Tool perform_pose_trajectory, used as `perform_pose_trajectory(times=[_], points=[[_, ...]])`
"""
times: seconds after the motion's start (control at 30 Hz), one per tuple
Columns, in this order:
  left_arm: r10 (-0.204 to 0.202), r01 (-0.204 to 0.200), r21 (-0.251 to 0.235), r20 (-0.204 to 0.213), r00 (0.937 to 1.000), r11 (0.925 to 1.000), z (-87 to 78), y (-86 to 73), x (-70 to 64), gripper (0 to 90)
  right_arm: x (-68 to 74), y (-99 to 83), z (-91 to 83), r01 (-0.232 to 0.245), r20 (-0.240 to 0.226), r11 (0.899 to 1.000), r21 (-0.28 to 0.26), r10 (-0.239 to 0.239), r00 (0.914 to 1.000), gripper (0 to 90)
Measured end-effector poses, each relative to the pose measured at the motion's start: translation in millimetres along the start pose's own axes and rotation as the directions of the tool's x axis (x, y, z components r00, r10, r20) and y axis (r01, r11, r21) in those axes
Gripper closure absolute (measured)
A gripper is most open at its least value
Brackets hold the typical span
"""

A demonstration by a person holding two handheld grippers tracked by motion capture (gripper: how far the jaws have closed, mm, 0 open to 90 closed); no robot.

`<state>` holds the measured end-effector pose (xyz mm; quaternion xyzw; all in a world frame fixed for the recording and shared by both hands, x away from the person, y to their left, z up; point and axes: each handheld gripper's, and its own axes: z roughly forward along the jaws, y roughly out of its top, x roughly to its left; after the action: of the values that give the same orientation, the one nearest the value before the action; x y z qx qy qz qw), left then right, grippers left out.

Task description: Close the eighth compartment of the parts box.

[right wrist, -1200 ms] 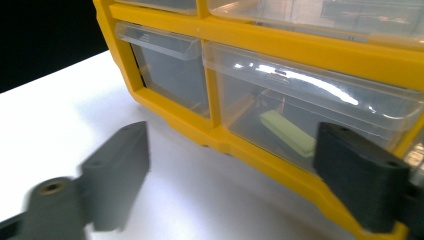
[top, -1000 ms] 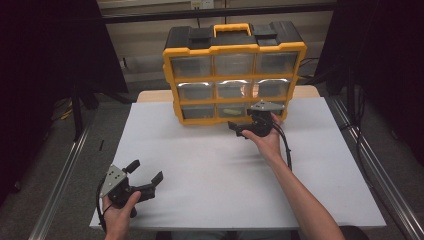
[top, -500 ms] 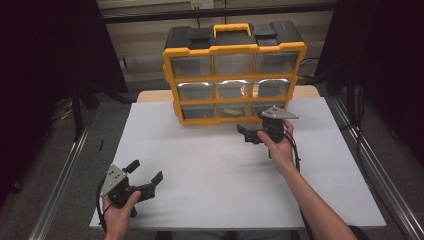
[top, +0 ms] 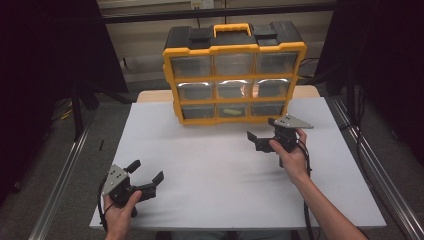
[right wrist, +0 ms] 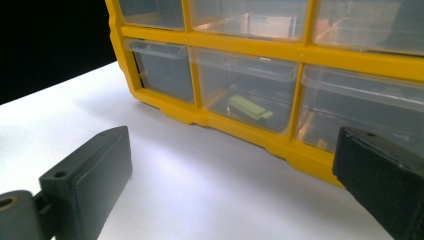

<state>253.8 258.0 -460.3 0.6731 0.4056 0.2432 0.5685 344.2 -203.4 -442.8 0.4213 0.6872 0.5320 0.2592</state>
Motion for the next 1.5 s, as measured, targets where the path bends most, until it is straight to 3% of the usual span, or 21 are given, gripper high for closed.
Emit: perform_pose_trajectory(times=[0.4, 0.43, 0.47, 0.57, 0.6, 0.77, 0.9, 0.97, 1.17, 1.5], points=[[-0.008, 0.008, -0.002, 0.000, 1.0000, 1.0000, -0.1, -0.5, 0.6, 4.4, -1.1, -11.1, -34.5, -0.005, 0.020, 1.000, -0.017, 0.005, 0.9998, 2.0], [-0.024, 0.024, -0.010, -0.002, 0.9997, 0.9997, 0.9, -0.9, -0.3, 4.4, -0.4, -11.4, -38.0, -0.005, 0.024, 1.000, -0.021, 0.006, 0.9997, 1.9], [0.003, -0.003, 0.012, -0.004, 1.0000, 0.9999, -0.6, -0.7, 1.5, 4.4, -0.4, -11.7, -41.3, 0.001, 0.027, 1.000, -0.020, -0.001, 0.9996, 1.9], [0.001, -0.001, 0.011, -0.002, 1.0000, 0.9999, -0.4, -0.8, 1.4, 4.4, 0.1, -13.5, -50.6, 0.004, 0.037, 1.000, -0.028, -0.003, 0.9993, 1.9], [-0.024, 0.024, -0.007, -0.007, 0.9997, 0.9997, 1.1, -1.0, -0.5, 4.4, -0.3, -14.6, -53.6, 0.006, 0.041, 1.000, -0.023, -0.005, 0.9992, 1.9], [-0.001, 0.001, 0.007, -0.006, 1.0000, 1.0000, -1.5, -0.1, 1.2, 4.4, -2.0, -22.9, -66.9, 0.004, 0.052, 1.000, -0.008, -0.004, 0.9987, 1.8], [-0.016, 0.016, -0.008, -0.003, 0.9999, 0.9998, -1.1, 0.2, -0.6, 4.4, -4.4, -29.5, -77.9, 0.000, 0.068, 1.000, -0.007, 0.000, 0.9977, 2.0], [0.001, -0.001, 0.002, -0.005, 1.0000, 1.0000, -2.6, 0.5, 1.3, 4.4, -5.2, -32.5, -84.0, -0.009, 0.076, 1.000, -0.008, 0.010, 0.9970, 1.8], [-0.004, 0.004, -0.010, -0.010, 0.9999, 0.9999, -3.8, 1.3, 1.5, 4.4, -5.4, -43.8, -103.5, -0.001, 0.108, 1.000, -0.016, 0.003, 0.9942, 2.1], [-0.024, 0.023, -0.022, -0.021, 0.9995, 0.9995, -9.0, 2.0, 3.3, 4.4, -11.5, -57.4, -132.0, -0.055, 0.132, 0.998, -0.005, 0.055, 0.9897, 1.8]])
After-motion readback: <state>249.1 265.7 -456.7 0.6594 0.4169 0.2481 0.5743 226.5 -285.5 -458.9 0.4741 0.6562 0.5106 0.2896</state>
